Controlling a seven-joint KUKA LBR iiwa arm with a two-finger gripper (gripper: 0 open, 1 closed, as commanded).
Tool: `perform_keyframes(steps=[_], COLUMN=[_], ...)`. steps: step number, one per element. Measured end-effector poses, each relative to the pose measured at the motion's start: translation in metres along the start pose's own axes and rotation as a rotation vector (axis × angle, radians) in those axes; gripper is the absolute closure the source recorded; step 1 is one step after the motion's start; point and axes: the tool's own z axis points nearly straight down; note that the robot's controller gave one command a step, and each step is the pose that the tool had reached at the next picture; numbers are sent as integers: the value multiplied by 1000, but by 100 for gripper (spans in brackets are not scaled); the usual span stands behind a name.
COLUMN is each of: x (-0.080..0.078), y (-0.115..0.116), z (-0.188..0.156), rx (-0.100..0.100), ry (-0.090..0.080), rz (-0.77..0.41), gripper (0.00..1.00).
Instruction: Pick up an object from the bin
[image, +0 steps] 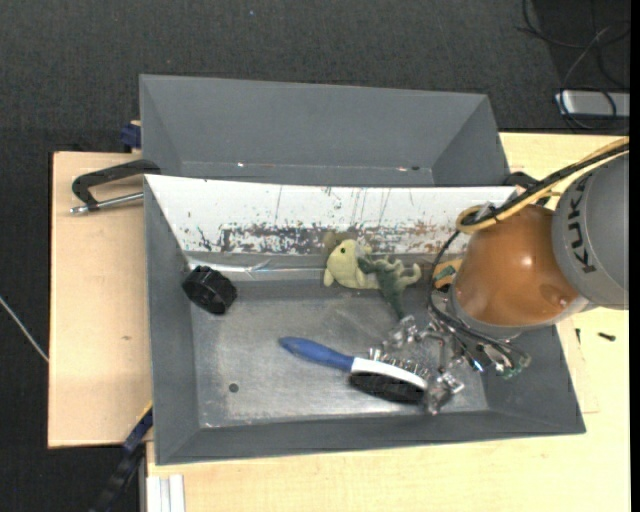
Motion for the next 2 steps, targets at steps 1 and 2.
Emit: perform_keyframes(steps=[1,2], x=[0,-1], y=[-2,-22], z=[-1,-145], rx=[3,5], ry=[-4,-5], rz=[4,-22], gripper=[100,100])
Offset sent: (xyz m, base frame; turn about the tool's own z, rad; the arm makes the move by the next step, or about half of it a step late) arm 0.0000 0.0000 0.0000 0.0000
